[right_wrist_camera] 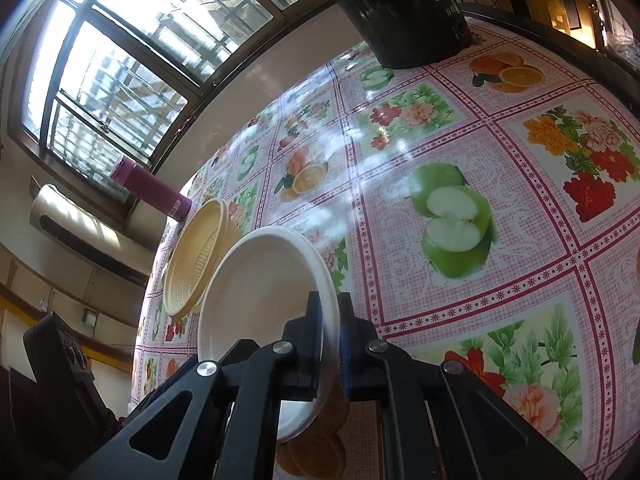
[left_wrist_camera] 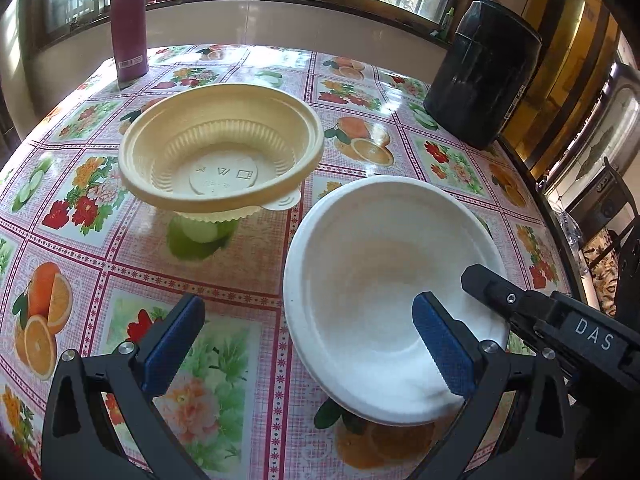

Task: Organize plates and bowls
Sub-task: 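Lift the small white bowl with the right tool and carry it over the stack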

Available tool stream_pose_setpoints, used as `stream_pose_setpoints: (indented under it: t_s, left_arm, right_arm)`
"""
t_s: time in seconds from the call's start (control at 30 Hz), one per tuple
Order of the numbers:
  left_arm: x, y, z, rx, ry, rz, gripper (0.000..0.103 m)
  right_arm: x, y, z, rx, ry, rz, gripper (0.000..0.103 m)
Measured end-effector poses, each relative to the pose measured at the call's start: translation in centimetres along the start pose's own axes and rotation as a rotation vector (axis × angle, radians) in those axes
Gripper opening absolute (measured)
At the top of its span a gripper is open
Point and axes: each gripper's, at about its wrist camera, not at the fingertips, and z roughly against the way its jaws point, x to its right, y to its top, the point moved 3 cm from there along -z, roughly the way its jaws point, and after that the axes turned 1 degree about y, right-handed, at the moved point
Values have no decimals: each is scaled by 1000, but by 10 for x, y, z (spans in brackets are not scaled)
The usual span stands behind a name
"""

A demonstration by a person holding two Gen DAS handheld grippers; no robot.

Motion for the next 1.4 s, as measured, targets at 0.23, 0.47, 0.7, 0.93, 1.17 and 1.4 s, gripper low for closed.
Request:
stream_pose_setpoints:
  t_s: [0.23, 0.47, 0.7, 0.93, 1.17, 1.4]
  left_arm:
    - [-23, -30, 24, -14, 42, -39, 103]
    - [-53, -61, 55, -22, 84, -54, 103]
    - [-81, -68, 106, 48, 106, -36, 103]
    - [-116, -70, 171, 157, 87, 19, 103]
    - [-172, -84, 236, 251, 112, 75, 98]
    - [-233, -115, 263, 239, 182, 130, 59]
  right_arm:
    - [-18, -38, 11, -37, 38, 26, 7]
    - [-45, -75, 19, -69, 106, 47, 7]
    - [-82, -104, 40, -61, 195, 69, 7]
    - [-155, -127, 82, -20, 284, 184, 7]
    - [-227, -160, 96, -27, 358, 300, 7]
    - [-277, -212, 72, -137, 417, 365, 7]
